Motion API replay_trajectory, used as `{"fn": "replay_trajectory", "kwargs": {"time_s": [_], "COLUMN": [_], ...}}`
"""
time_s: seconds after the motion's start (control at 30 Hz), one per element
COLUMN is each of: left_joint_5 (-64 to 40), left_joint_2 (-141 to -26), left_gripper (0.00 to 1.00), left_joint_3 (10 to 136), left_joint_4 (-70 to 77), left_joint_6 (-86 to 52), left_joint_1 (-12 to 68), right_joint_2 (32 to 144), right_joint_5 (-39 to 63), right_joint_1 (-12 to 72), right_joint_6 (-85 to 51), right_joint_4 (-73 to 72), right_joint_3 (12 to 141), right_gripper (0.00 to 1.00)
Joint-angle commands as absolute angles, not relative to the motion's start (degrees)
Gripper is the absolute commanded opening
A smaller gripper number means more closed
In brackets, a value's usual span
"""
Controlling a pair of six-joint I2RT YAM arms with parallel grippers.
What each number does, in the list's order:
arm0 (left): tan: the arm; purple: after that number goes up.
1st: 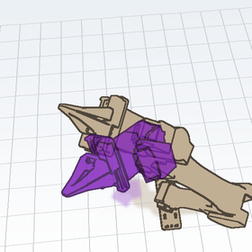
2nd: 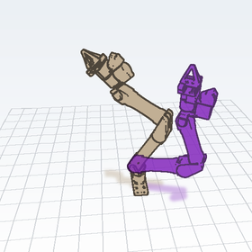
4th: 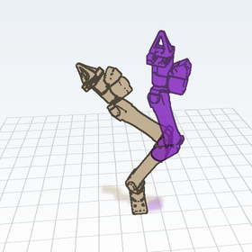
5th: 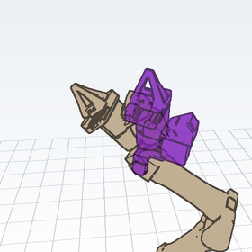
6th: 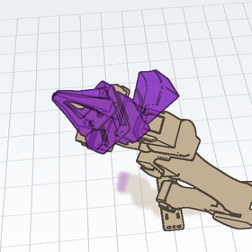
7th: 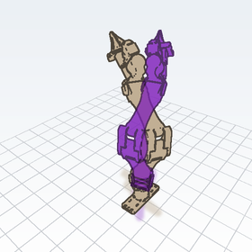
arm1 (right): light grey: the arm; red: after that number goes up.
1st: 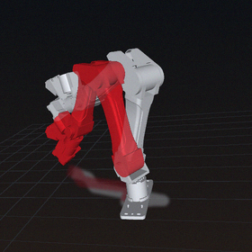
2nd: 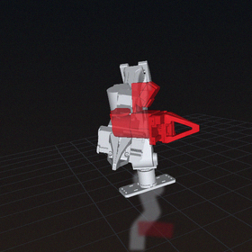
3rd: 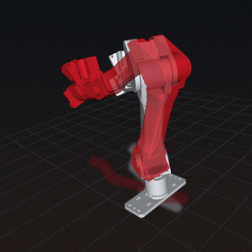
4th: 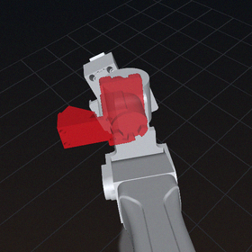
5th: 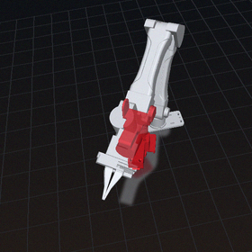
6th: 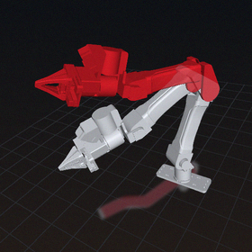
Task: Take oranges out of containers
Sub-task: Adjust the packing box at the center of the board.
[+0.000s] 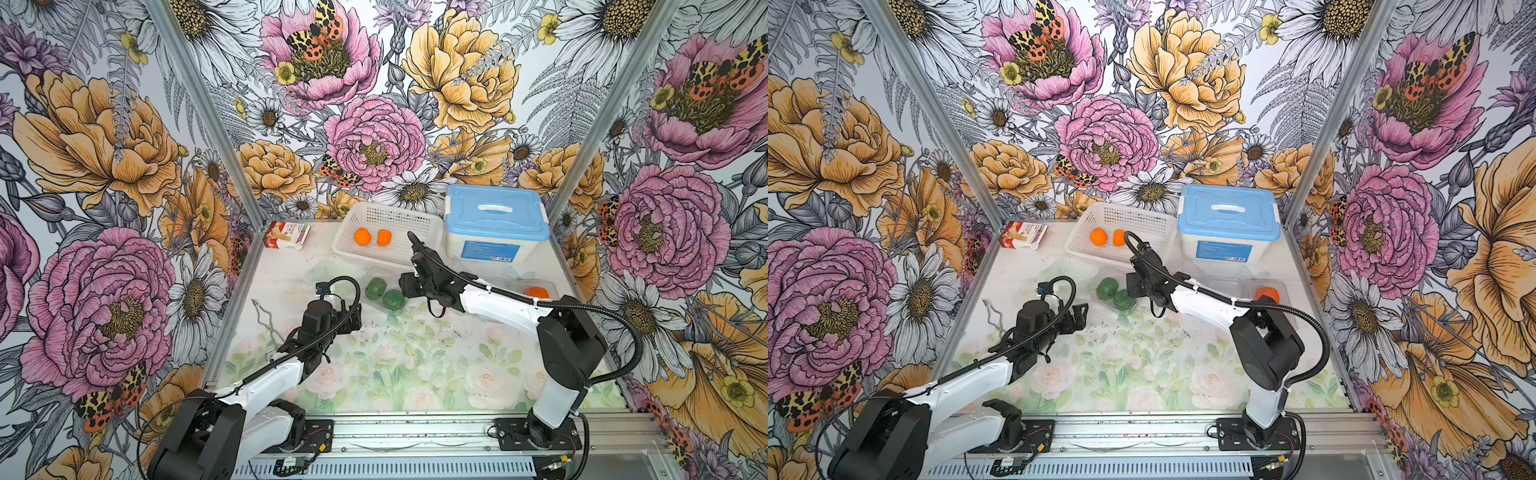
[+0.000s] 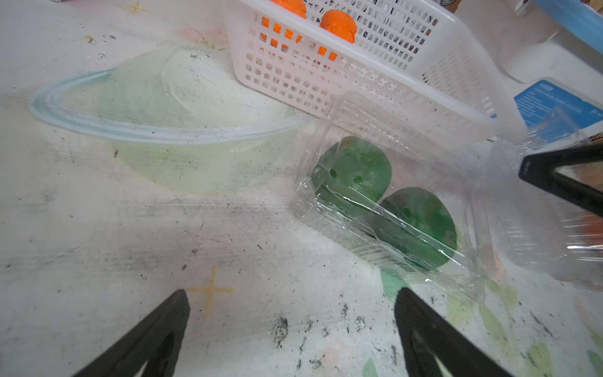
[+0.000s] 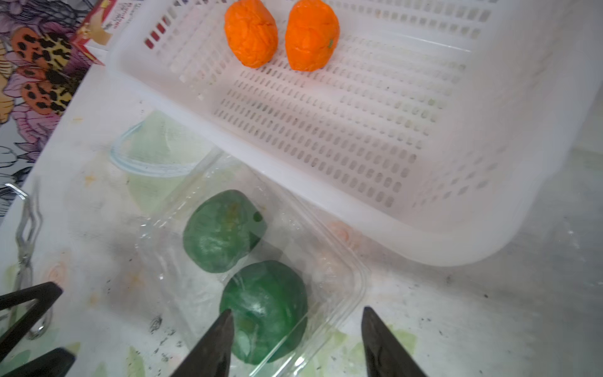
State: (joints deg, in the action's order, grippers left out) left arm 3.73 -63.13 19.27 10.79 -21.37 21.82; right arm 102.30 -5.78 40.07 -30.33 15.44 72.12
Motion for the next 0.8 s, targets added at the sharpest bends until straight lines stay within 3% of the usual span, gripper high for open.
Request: {"fn": "replay_trajectory", "kwargs": {"time_s": [0.0, 0.77], "left_joint_5": [2.29, 1.32], "left_joint_2": [-63.33, -64.77], "left_gripper": [0.99, 0.99], "left_joint_3": [18.62, 18.81], "left_joint_4": [12.39, 13.27], "left_joint_6": [-22.54, -22.61], "left_joint_1": [21.21, 21.23], "right_joint_2": [104.27, 106.58], "right_joint_5": [-6.94, -4.53], "right_joint_1": [40.00, 44.24], "right_joint_6": [-29.18, -32.41], "right_joint_4": [15.05, 15.11], "right_joint_3": [73.10, 70.20], "right_gripper": [0.61, 0.60]}}
